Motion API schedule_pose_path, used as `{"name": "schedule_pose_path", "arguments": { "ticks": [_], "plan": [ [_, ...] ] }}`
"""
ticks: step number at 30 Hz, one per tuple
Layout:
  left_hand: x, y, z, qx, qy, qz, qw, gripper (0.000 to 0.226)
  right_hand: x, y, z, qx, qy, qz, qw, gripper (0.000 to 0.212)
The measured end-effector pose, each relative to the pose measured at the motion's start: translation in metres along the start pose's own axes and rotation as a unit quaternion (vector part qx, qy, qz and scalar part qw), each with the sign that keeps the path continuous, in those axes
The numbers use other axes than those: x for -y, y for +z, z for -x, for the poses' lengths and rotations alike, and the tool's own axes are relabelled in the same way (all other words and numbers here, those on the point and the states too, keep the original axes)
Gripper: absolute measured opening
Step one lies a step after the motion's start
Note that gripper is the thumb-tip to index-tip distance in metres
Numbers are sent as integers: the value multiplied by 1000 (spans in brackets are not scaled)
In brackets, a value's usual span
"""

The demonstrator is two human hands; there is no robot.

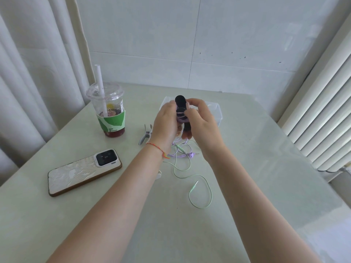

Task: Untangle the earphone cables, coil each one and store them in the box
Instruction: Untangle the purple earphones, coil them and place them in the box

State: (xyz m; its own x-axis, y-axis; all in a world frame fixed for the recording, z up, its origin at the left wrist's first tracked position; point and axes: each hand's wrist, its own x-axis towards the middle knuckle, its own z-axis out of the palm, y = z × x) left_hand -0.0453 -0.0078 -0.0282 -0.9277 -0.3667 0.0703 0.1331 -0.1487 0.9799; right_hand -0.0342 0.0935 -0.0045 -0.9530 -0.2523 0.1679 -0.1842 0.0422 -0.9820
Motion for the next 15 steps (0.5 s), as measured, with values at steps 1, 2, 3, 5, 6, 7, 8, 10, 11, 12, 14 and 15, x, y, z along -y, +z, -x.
{"name": "schedule_pose_path", "arguments": {
  "ticks": [1,2,3,5,6,7,8,10,11,12,14,15],
  "plan": [
    [0,1,0,-6,7,-7,1000,29,0,0,0,4,-2,-5,1000,19],
    [1,1,-1,-7,8,-10,1000,33,0,1,0,7,-4,-14,1000,19],
    [2,2,-1,-2,5,-9,1000,37,0,1,-1,8,-6,-23,1000,20],
    [3,4,0,10,4,2,1000,38,-1,1,-3,2,-9,-32,999,22],
    [3,5,1,13,6,7,1000,37,-1,1,-3,-1,-8,-31,999,22],
    [4,5,2,12,7,7,1000,37,0,0,-4,-2,-7,-30,1000,23],
    [4,5,2,8,9,7,1000,38,0,-1,-4,-2,-7,-30,1000,24],
    [2,5,5,4,15,8,1000,39,-1,-1,-5,-3,-6,-31,1000,26],
    [1,5,6,4,17,9,1000,39,-2,-1,-5,-5,-4,-32,999,27],
    [0,6,8,2,17,9,1000,38,-4,-1,-6,-6,-1,-34,999,27],
    [1,5,7,-11,19,-7,1000,39,-6,-1,-6,0,7,-46,999,27],
    [3,5,6,-20,21,-21,999,40,-6,-2,-6,7,15,-57,998,26]
  ]
}}
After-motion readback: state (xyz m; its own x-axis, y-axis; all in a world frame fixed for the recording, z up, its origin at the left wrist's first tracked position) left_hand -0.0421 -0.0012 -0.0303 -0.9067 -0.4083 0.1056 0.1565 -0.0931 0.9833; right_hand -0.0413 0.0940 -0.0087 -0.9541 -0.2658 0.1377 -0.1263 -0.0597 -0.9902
